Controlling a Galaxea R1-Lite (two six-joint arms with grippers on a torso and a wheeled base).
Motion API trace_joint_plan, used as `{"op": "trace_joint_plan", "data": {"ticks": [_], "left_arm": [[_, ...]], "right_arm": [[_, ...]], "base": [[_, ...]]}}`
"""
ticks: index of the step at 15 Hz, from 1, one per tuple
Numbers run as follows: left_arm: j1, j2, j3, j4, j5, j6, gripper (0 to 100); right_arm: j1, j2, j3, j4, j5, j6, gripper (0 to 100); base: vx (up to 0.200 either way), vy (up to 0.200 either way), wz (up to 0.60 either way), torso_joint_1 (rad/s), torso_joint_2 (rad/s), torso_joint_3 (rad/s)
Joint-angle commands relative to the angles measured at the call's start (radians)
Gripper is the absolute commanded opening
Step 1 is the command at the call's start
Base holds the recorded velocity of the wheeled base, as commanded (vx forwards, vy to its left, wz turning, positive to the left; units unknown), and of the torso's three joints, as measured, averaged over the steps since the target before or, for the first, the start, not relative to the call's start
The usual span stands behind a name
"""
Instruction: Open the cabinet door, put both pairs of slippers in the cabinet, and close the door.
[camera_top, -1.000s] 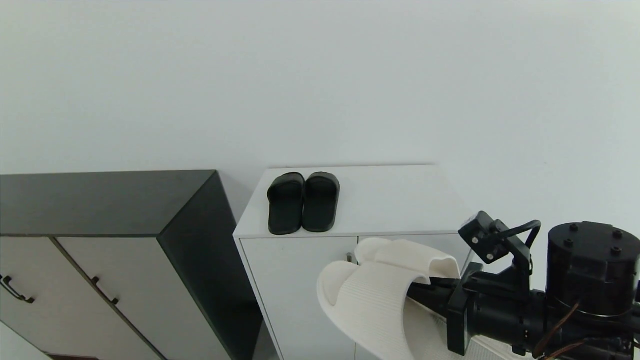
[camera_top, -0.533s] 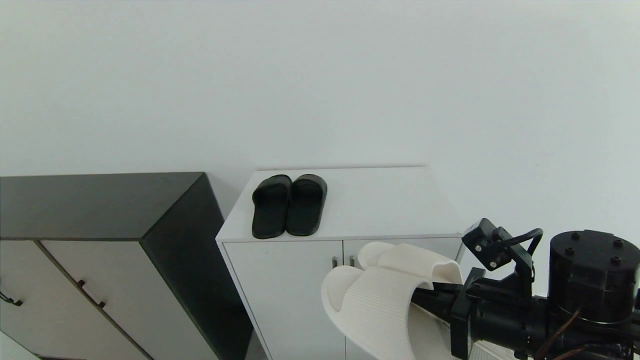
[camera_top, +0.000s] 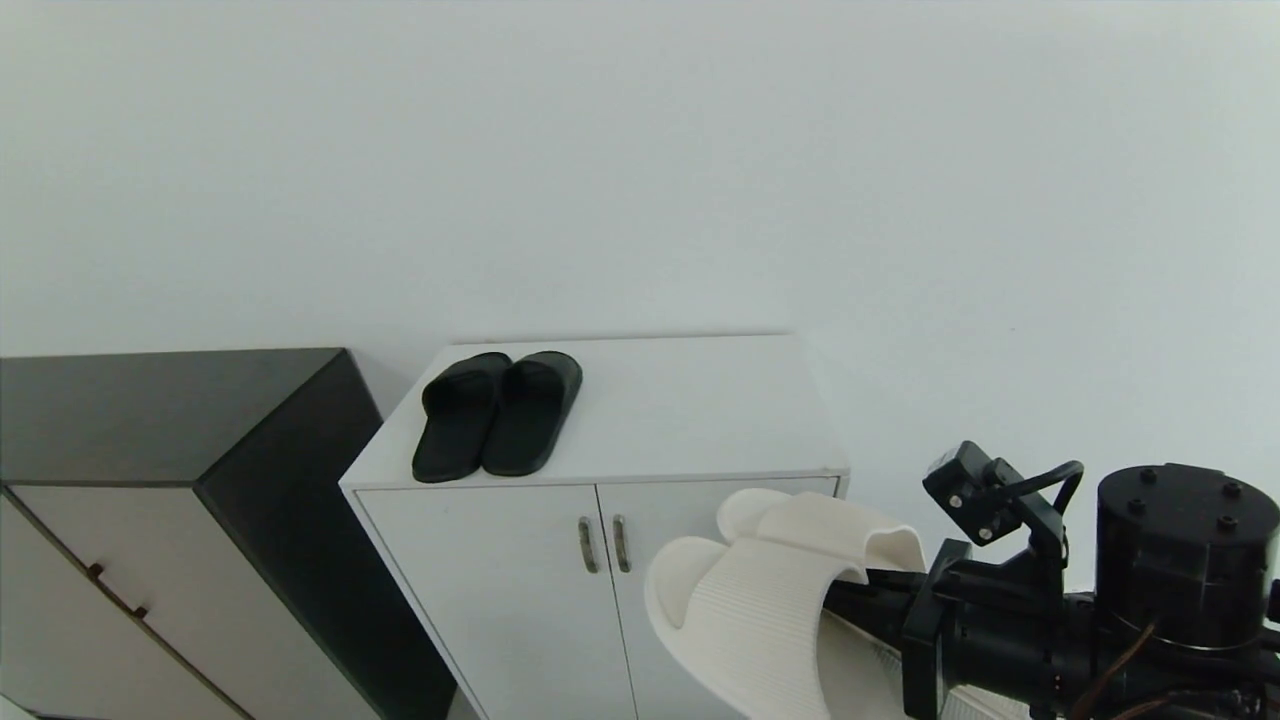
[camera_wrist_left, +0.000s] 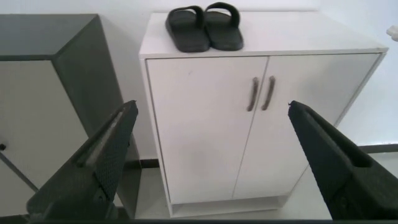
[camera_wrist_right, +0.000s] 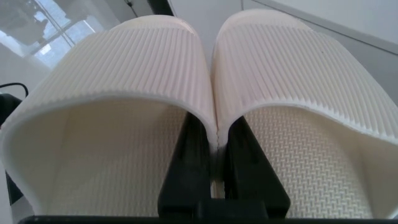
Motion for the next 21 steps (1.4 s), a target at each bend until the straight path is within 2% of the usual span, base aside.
{"op": "trace_joint_plan", "data": {"ticks": [1,9,17,21], "left_arm": [[-0.001,0.0,0.0,0.001,0.001,-0.001,100],[-0.001,0.0,0.0,0.001,0.001,-0.003,100],[-0.001,0.0,0.0,0.001,0.005,-0.003,100],[-0.001,0.001,0.0,0.001,0.005,0.008,100]], "right_arm": [[0.001,0.004,0.001,-0.001,0.001,0.001,0],[0.001,0.002,0.007,-0.001,-0.001,0.0,0],[0.001,0.002,0.017,-0.016,-0.001,0.0,0],[0.001,0.005,0.018,-0.015,0.001,0.0,0]], "base": [[0.0,0.0,0.0,0.0,0.0,0.0],[0.0,0.0,0.0,-0.005,0.01,0.005],[0.0,0.0,0.0,-0.17,0.36,0.177],[0.0,0.0,0.0,-0.243,0.5,0.249]]}}
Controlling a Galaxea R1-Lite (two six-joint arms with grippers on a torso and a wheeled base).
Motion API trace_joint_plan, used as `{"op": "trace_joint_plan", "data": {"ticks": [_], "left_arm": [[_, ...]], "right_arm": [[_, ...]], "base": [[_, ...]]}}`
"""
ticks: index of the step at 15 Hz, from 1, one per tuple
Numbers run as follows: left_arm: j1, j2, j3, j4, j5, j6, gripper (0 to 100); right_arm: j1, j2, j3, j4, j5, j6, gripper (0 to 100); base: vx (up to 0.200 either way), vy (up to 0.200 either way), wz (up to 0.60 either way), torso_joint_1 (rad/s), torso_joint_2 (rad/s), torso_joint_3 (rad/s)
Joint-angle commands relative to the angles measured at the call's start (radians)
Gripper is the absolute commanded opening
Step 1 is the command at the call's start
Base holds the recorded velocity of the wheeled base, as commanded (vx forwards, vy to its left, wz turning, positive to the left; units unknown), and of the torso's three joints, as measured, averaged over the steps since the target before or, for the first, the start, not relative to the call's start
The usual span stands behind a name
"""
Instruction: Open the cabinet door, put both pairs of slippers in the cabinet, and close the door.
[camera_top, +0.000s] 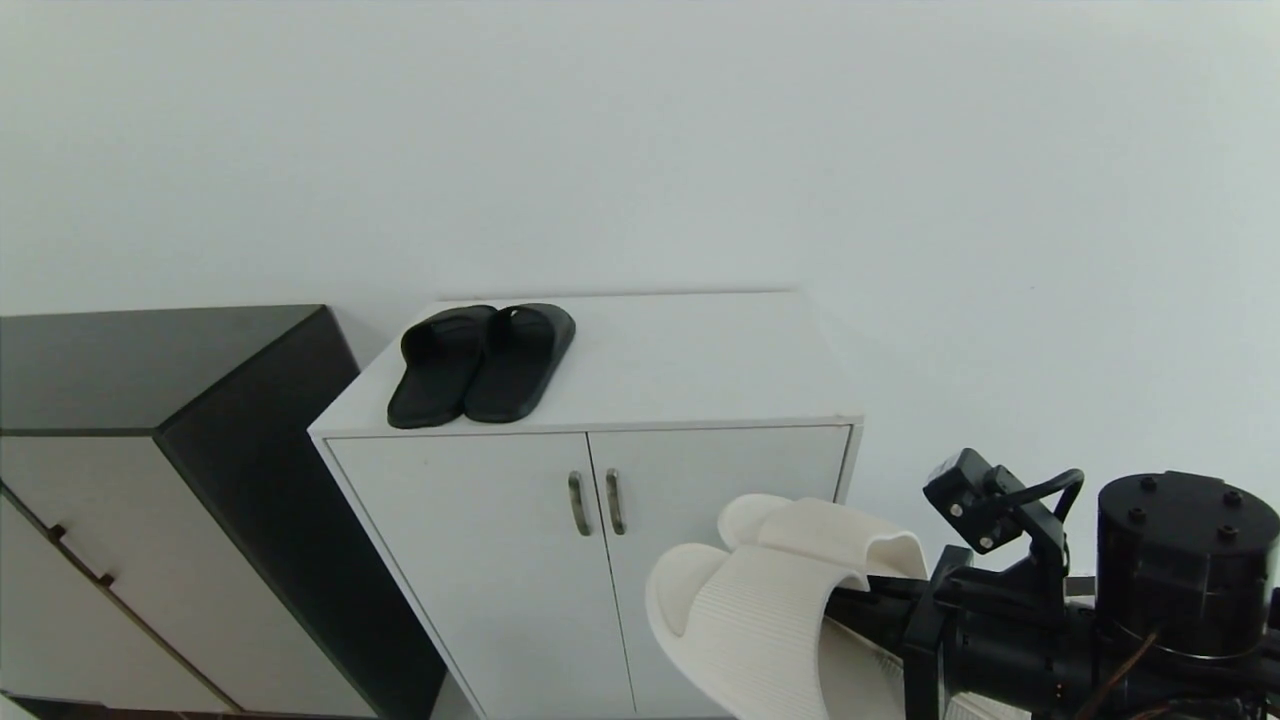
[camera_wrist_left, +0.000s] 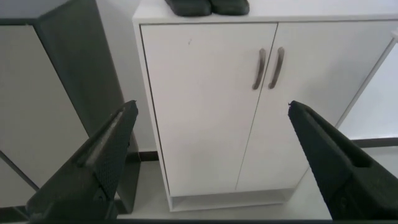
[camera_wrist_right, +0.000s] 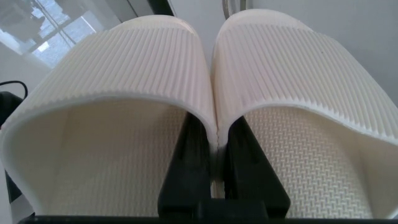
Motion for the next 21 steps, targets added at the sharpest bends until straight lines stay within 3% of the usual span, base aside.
{"op": "trace_joint_plan", "data": {"ticks": [1,21], "left_arm": [[0.0,0.001,0.0,0.0,-0.002,-0.001,100],[-0.008,0.037,-0.001,0.003,-0.013,0.005,100]], "right_arm": [[0.0,0.002,0.002,-0.001,0.0,0.0,0],[0.0,0.018,0.022,-0.015,0.002,-0.002,0]], "base": [[0.0,0.0,0.0,-0.276,0.56,0.281],[0.0,0.0,0.0,-0.248,0.5,0.25]]}}
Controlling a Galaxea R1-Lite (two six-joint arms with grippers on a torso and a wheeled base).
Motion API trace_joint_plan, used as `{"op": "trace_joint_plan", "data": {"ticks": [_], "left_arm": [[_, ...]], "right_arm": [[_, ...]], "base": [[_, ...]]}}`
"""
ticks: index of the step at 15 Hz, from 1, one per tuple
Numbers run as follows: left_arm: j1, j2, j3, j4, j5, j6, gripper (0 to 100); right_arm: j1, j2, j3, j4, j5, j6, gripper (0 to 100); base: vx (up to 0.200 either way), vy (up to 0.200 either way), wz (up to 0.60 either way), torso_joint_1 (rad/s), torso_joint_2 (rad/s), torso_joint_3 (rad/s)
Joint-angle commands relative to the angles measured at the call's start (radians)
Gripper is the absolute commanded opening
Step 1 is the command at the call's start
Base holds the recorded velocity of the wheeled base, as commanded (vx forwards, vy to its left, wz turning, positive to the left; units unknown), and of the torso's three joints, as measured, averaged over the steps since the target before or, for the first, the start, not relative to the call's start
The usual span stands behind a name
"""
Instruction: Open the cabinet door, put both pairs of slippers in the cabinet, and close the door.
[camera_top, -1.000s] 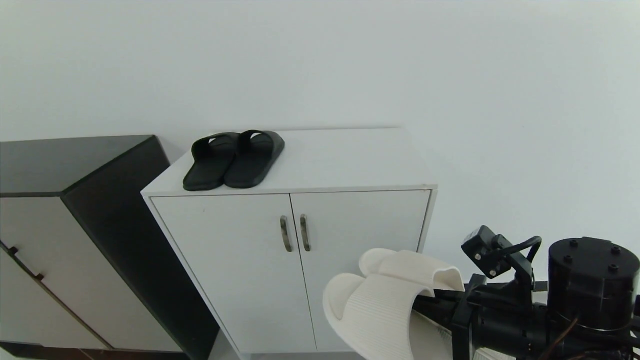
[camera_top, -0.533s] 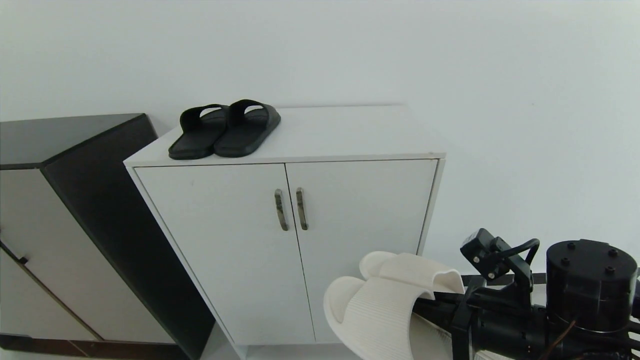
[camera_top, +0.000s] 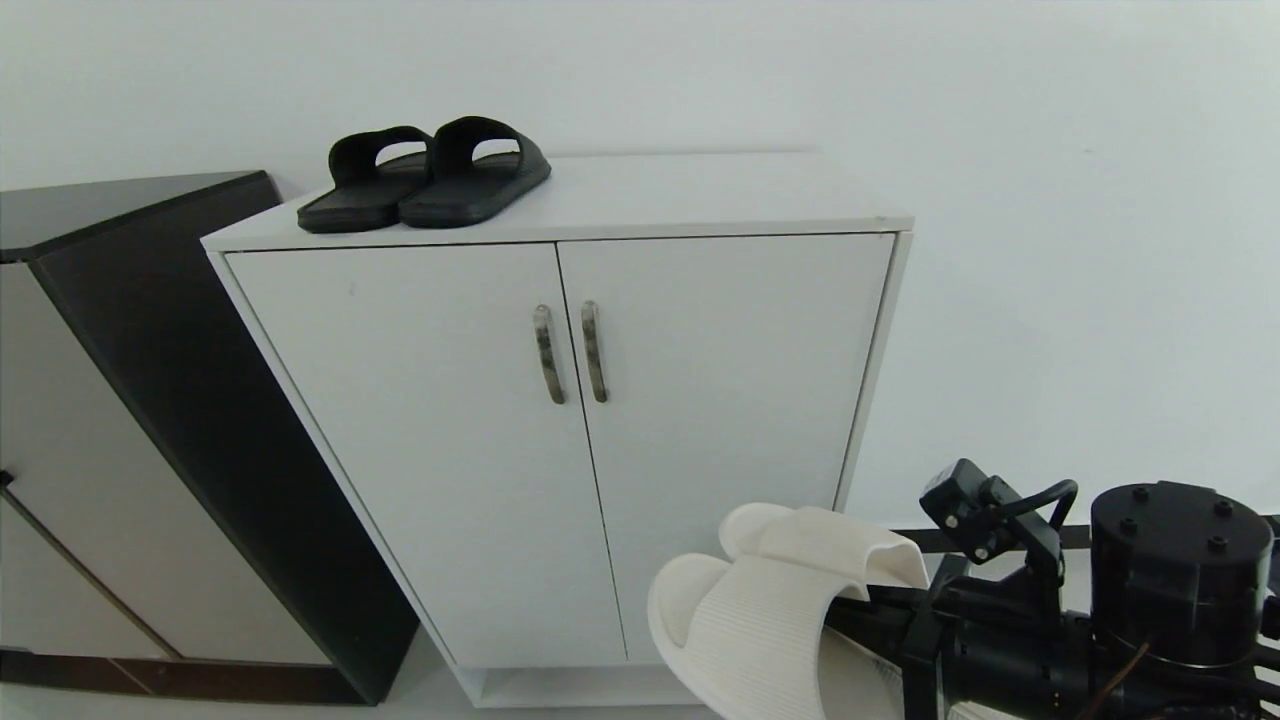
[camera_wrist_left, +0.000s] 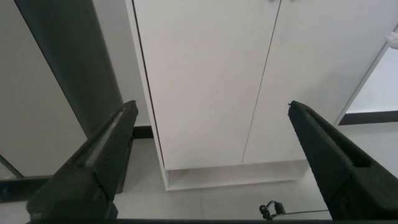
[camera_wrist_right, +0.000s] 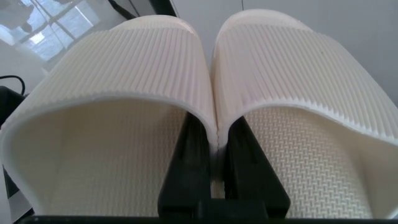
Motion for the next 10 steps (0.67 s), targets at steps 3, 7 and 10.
{"op": "trace_joint_plan", "data": {"ticks": [3,7,10], "left_arm": [[-0.005,0.051,-0.003,-0.004,0.003,0.0,100],[-0.006,0.2,-0.226,-0.007,-0.037,-0.109,100],[-0.011,0.389,-0.347,-0.01,-0.279,-0.117,100]], "right_arm": [[0.0,0.003,0.015,-0.025,0.0,0.0,0],[0.0,0.003,0.018,-0.026,0.0,-0.015,0],[0.0,0.008,0.024,-0.026,0.0,-0.033,0]], "base": [[0.0,0.0,0.0,-0.225,0.4,0.194],[0.0,0.0,0.0,-0.182,0.37,0.163],[0.0,0.0,0.0,-0.03,0.11,0.051]]}}
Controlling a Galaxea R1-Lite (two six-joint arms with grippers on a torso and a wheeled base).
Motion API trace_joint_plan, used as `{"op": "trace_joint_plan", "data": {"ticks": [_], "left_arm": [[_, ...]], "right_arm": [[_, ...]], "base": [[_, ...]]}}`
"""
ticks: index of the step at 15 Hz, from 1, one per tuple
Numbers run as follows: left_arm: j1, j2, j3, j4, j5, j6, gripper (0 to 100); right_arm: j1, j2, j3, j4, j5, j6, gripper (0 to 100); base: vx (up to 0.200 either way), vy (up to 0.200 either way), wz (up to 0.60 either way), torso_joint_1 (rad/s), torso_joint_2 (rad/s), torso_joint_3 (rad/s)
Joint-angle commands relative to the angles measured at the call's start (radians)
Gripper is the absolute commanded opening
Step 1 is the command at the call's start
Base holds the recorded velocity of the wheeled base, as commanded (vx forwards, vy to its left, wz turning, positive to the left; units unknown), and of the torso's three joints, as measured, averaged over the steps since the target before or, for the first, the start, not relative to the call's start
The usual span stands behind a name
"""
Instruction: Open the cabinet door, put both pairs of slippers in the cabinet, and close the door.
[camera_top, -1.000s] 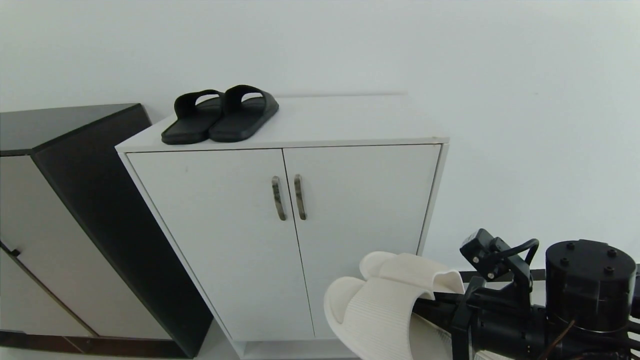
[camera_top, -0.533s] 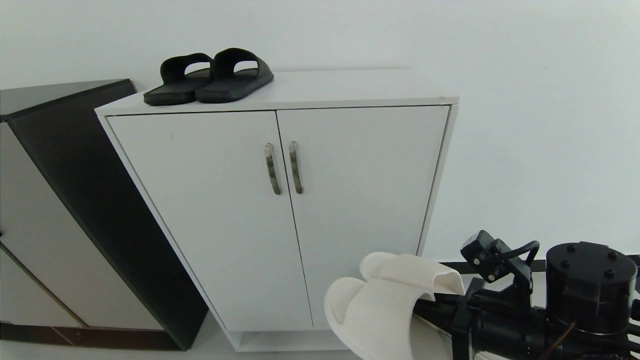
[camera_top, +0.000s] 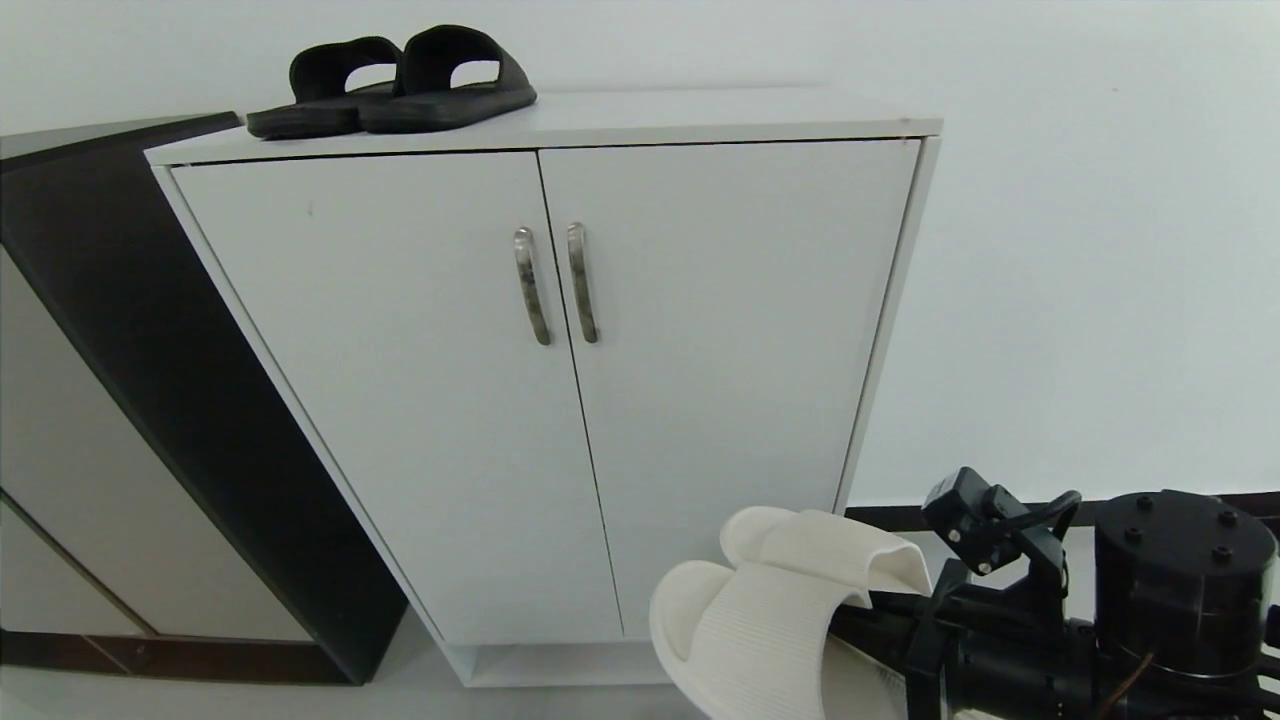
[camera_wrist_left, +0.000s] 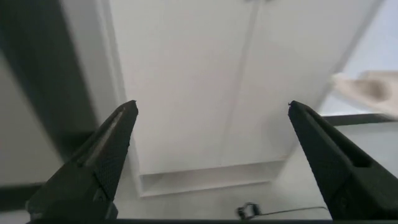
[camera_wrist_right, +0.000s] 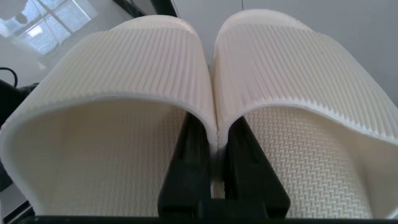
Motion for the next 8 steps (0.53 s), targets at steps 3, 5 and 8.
{"op": "trace_joint_plan", "data": {"ticks": [3,5,8], "left_arm": [[-0.004,0.445,-0.242,-0.099,-0.215,0.002,100],[-0.065,0.695,-0.251,-0.315,-0.222,0.033,100],[-0.235,0.919,-0.311,-0.469,-0.222,-0.007,100]], "right_arm": [[0.0,0.007,0.004,0.0,0.002,0.0,0],[0.0,0.005,0.004,-0.005,0.002,0.0,0],[0.0,0.016,0.008,-0.014,0.002,0.0,0]], "base": [[0.0,0.0,0.0,0.0,0.0,0.0],[0.0,0.0,0.0,0.001,0.0,0.025],[0.0,0.0,0.0,0.0,0.0,0.0]]}}
